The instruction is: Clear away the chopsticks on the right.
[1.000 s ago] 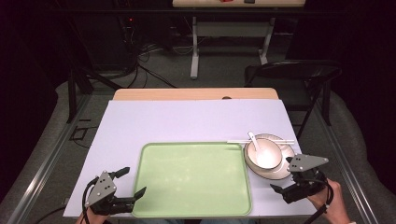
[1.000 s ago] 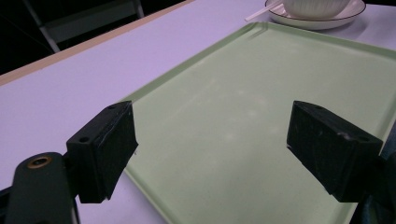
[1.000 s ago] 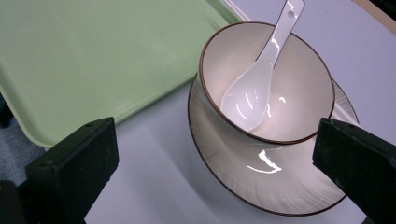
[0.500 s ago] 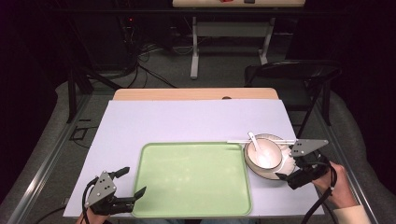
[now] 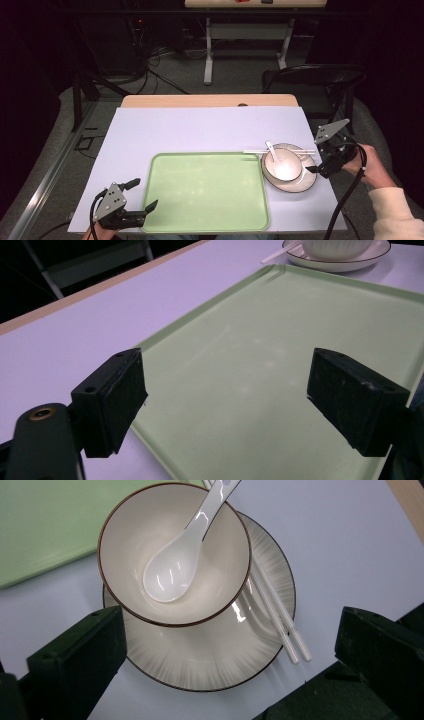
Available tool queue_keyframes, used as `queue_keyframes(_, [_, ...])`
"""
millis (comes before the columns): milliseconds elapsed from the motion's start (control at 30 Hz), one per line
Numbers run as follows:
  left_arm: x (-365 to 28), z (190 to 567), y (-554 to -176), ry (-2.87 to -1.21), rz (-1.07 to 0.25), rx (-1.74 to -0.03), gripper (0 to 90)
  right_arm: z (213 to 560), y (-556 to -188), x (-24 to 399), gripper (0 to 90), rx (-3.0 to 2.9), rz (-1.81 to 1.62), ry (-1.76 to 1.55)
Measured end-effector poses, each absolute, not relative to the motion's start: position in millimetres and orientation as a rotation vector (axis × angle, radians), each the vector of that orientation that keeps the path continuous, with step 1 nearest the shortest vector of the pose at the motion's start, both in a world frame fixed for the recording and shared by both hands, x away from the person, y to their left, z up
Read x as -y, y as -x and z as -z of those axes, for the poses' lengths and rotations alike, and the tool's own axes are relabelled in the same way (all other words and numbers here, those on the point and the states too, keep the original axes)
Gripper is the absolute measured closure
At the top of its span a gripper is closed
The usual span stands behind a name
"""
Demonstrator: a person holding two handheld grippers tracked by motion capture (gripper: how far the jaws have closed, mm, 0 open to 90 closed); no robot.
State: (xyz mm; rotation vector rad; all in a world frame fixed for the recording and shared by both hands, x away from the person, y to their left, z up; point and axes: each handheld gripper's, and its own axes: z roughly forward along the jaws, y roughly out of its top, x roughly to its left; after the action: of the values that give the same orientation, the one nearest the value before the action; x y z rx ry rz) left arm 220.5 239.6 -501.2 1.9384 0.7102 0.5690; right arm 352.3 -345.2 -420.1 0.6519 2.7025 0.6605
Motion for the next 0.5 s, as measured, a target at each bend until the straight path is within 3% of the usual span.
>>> queue_keyframes(500, [-238.9, 501.2, -221.5, -1.951, -0.565, -0.707, 15.8, 430.2, -408.6, 348.4, 0.0, -2.806, -0.543, -0.643])
